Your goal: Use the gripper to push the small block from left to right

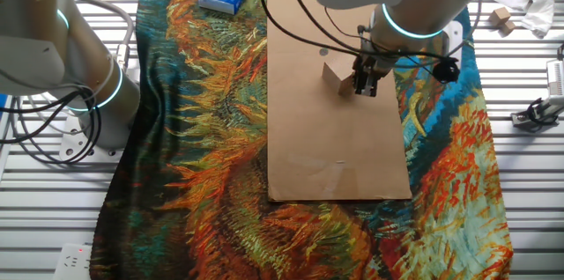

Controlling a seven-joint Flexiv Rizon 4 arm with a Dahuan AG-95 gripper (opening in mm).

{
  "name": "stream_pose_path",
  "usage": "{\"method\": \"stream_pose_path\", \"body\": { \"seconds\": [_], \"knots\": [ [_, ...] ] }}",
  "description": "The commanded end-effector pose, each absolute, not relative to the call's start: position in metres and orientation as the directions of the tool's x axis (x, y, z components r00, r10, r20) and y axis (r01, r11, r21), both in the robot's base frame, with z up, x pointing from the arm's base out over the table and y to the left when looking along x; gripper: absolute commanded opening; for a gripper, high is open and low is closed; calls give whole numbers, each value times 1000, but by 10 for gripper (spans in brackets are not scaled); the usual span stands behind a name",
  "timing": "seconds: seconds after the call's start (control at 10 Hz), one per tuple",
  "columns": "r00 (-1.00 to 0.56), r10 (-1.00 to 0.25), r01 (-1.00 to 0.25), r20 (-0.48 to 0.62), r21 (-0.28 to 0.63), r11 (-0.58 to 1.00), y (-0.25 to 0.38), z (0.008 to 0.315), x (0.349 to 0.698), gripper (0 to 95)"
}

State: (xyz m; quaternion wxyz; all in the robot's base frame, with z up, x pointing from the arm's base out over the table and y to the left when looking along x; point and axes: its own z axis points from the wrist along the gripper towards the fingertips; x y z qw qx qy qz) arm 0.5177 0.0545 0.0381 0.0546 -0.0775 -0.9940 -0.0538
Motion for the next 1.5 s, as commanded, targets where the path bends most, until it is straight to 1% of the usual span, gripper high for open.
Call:
{"method": "stream_pose_path", "body": {
  "seconds": [0.1,0.4,0.8,1.1,1.5],
  "knots": [
    [-983,136,149,120,103,983,48,41,513,0],
    [-986,120,132,118,105,986,38,40,506,0],
    [-991,83,97,102,133,986,21,34,493,0],
    [-991,82,101,104,189,977,26,32,497,0],
    [-986,118,138,119,182,973,50,29,514,0]
  ]
}}
